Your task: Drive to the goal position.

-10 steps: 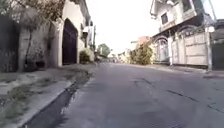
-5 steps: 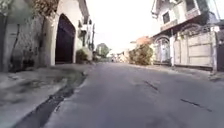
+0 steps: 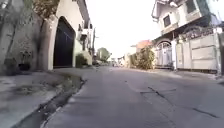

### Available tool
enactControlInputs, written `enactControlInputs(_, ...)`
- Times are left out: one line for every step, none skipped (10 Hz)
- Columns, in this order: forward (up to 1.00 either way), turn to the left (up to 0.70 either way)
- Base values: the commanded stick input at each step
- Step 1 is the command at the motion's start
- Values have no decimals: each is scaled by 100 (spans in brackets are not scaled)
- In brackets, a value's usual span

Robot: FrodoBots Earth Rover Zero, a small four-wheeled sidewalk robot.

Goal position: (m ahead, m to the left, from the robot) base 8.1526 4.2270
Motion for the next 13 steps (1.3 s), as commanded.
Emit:
enactControlInputs(100,0)
enactControlInputs(100,0)
enactControlInputs(100,0)
enactControlInputs(100,0)
enactControlInputs(100,0)
enactControlInputs(100,0)
enactControlInputs(100,0)
enactControlInputs(100,0)
enactControlInputs(100,7)
enactControlInputs(100,17)
enactControlInputs(100,26)
enactControlInputs(100,11)
enactControlInputs(100,0)
